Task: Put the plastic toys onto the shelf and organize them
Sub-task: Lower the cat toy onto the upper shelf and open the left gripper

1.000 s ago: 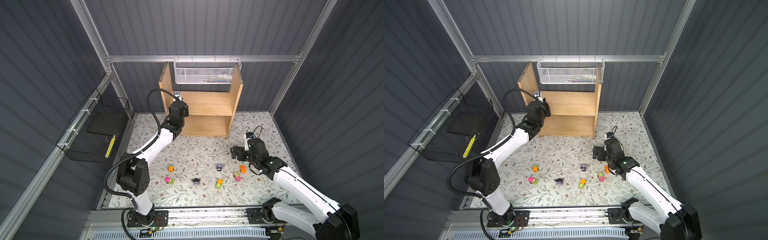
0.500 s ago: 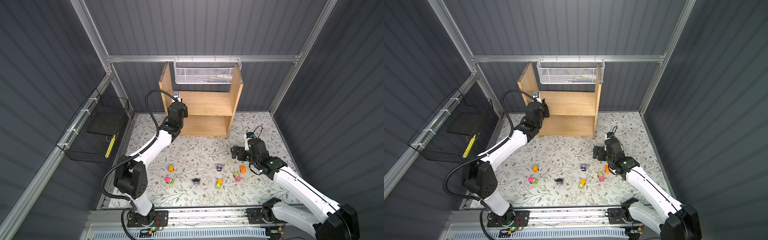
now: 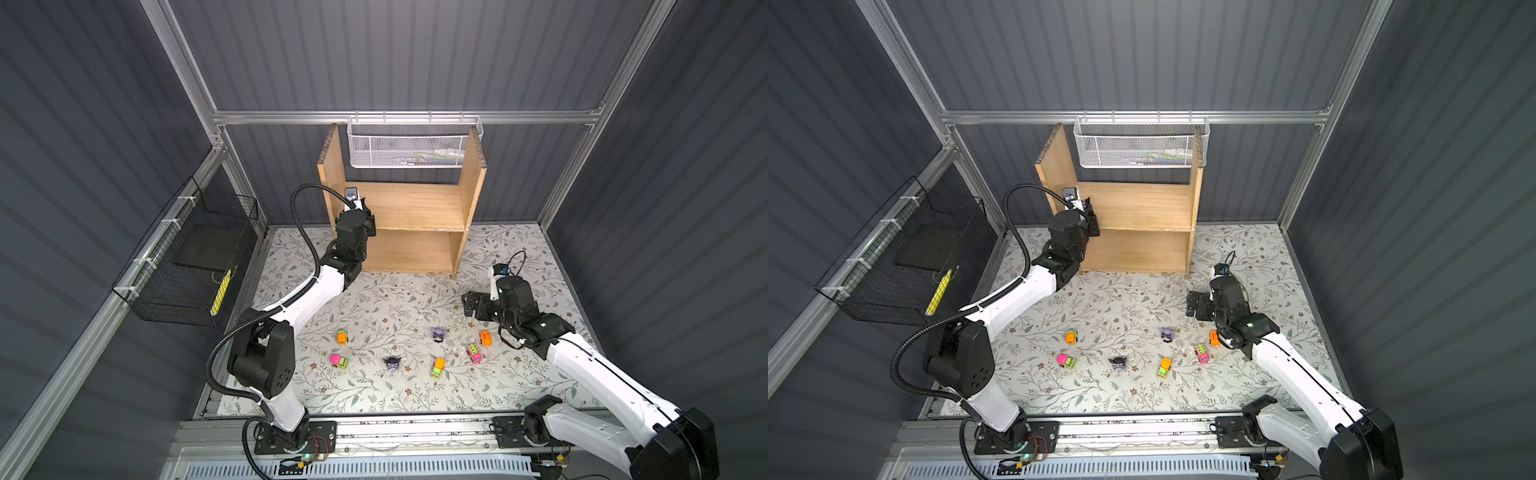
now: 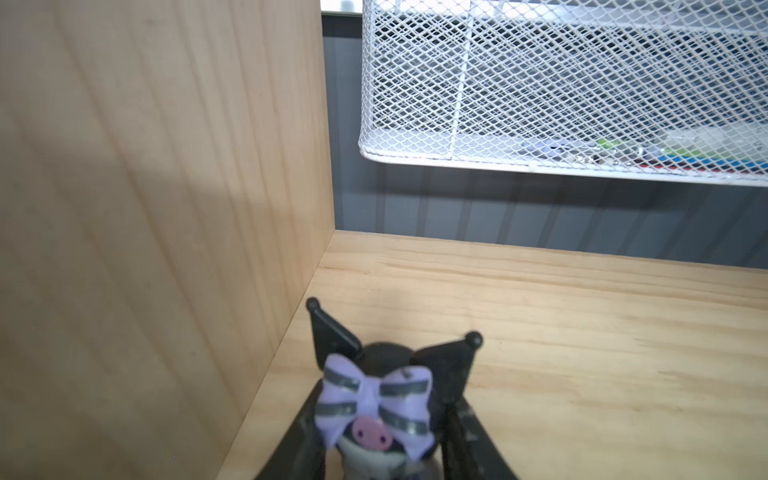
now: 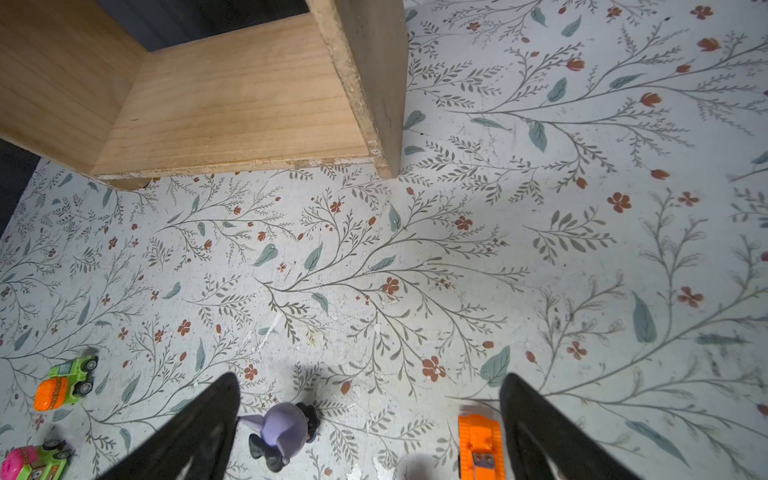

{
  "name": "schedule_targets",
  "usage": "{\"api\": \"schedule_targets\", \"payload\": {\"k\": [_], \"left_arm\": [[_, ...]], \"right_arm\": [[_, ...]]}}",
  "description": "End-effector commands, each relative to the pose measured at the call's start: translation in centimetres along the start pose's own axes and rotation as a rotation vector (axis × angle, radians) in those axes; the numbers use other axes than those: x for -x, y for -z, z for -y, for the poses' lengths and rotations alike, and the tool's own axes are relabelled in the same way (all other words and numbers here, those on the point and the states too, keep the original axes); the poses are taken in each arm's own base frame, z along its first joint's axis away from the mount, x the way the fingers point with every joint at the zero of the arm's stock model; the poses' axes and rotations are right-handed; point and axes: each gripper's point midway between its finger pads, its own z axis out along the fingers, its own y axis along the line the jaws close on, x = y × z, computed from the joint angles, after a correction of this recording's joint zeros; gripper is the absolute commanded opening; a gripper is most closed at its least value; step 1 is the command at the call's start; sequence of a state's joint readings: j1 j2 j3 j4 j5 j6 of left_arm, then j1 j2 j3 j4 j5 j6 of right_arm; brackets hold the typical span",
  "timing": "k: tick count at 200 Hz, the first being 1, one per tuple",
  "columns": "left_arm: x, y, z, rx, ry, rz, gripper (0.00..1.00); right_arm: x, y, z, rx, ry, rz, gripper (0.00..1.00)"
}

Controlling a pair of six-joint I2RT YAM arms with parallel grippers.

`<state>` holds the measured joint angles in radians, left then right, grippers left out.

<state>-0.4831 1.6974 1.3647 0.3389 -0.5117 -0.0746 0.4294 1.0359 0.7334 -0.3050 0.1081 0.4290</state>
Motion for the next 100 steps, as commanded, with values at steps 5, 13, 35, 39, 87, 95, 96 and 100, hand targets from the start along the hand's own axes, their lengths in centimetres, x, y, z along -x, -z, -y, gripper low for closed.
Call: {"api": "schedule_targets", "payload": {"k": [5,13,35,39,87,95,96,100], "left_arm": [[0.41,-0.42,0.21,-0.007,-0.008,0.029,0.43],[0.37,-0.34,0.19,-0.009,-0.008,0.029,0.46],[0.37,-0.22,0.04,-0.004,-0.01,0.034,0.51],[0.39,-0.22,0.0,-0.001,-0.01,0.033,0.51],[0.35,-0.11,-0.07,0.0,-0.016,0.025,0.57],[0.48,-0.04,-0.09,0.0,-0.015,0.027,0.6],[0.47,-0.05,-0.08,-0.001,-0.015,0.027,0.6],[0.47,-0.03,-0.1,0.0,-0.016,0.026,0.61]], "right_arm": [[0.46,-0.15,-0.02,-0.002,0.01,0.009,0.96],[0.45,-0.19,0.03,-0.004,0.009,0.008,0.96],[0.43,-0.27,0.01,-0.002,0.008,0.007,0.96],[0.42,-0.27,0.0,-0.003,0.007,0.007,0.96],[0.48,-0.18,-0.02,0.001,0.005,0.007,0.97],[0.46,-0.2,0.02,0.0,0.004,0.007,0.96],[0.49,-0.19,-0.02,0.001,0.003,0.008,0.96],[0.51,-0.16,-0.02,0.0,0.005,0.009,0.96]]}}
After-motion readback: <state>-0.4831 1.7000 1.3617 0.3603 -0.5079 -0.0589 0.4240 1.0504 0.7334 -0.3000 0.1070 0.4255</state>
